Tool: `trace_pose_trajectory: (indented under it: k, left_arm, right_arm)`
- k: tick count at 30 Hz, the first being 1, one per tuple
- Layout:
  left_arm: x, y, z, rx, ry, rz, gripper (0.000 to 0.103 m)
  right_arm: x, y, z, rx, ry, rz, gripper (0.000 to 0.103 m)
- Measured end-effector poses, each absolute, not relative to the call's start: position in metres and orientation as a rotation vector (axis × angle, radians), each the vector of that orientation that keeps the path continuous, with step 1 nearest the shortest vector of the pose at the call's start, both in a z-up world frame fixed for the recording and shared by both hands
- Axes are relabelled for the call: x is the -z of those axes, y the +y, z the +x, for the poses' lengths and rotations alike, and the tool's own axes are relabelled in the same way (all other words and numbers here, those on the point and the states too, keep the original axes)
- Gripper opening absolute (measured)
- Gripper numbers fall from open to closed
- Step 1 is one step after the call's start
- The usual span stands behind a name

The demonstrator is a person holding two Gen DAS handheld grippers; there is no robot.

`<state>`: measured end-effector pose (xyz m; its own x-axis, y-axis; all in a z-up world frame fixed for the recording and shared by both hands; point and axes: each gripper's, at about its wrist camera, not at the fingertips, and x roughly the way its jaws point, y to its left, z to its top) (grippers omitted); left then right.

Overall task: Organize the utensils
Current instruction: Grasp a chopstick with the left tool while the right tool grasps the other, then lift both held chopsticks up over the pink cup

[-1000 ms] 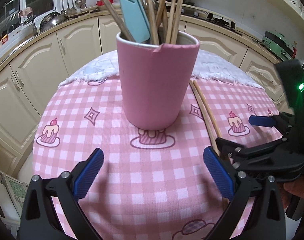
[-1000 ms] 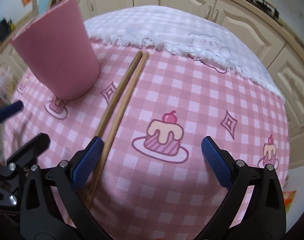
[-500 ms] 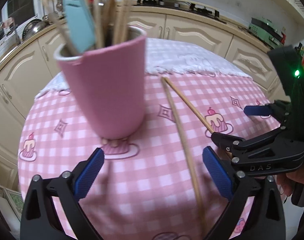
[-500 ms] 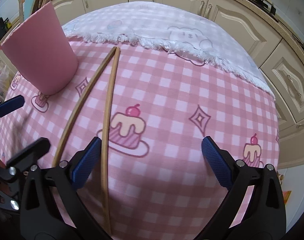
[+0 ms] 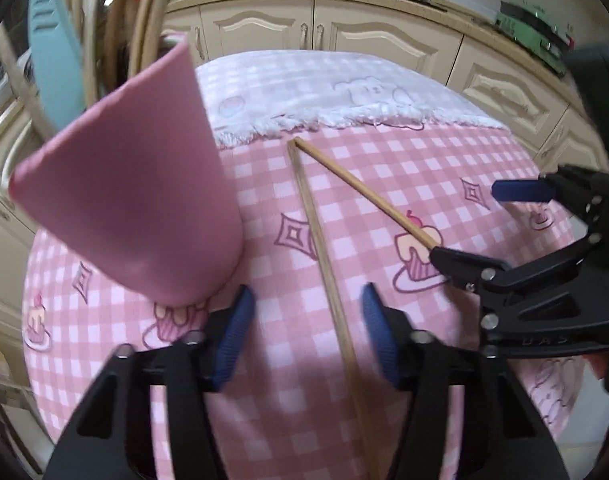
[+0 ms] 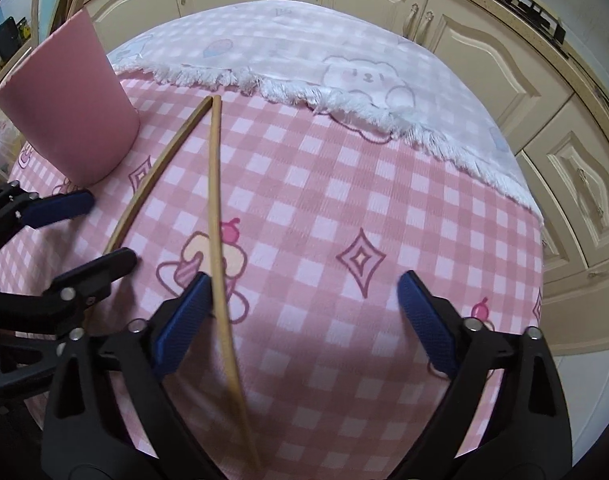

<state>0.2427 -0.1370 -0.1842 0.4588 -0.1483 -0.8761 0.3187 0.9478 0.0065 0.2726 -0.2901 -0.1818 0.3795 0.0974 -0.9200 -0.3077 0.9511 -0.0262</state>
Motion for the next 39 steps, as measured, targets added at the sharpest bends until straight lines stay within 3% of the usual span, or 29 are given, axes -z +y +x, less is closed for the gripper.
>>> trace_pose_trajectory:
  k: [1, 3, 5, 10, 11, 13, 15, 25, 39]
  left_arm:
    - [0.184, -0.137, 0.245, 0.302, 1.060, 0.174, 0.037]
    - [0.183, -0.136, 0.248, 0.312, 1.070, 0.165, 0.014]
    - [0.182, -0.134, 0.251, 0.326, 1.080, 0.161, 0.009]
    - [0.183, -0.135, 0.252, 0.329, 1.084, 0.171, 0.009]
    - [0.183, -0.137, 0.253, 0.329, 1.082, 0.181, 0.009]
    - [0.183, -0.138, 0.255, 0.335, 1.076, 0.183, 0.008]
    - [0.183, -0.134, 0.255, 0.346, 1.078, 0.145, 0.005]
    - [0.165, -0.119, 0.227, 0.415, 0.987, 0.063, 0.005]
    - [0.067, -0.075, 0.187, 0.423, 0.590, -0.073, 0.005]
  right_arm:
    - [0.181, -0.289, 0.275, -0.269, 1.155, -0.214, 0.087]
    - [0.180, -0.283, 0.280, -0.286, 1.159, -0.227, 0.085]
    - [0.179, -0.276, 0.286, -0.302, 1.160, -0.229, 0.082]
    - [0.180, -0.253, 0.300, -0.342, 1.165, -0.244, 0.063]
    - [0.179, -0.249, 0.302, -0.360, 1.163, -0.249, 0.057]
    - [0.176, -0.239, 0.305, -0.382, 1.158, -0.275, 0.018]
    - [0.176, -0.237, 0.304, -0.382, 1.155, -0.278, 0.006]
    - [0.139, -0.299, 0.283, -0.417, 1.019, 0.087, 0.006]
    - [0.043, -0.306, 0.259, -0.504, 0.624, 0.305, 0.006]
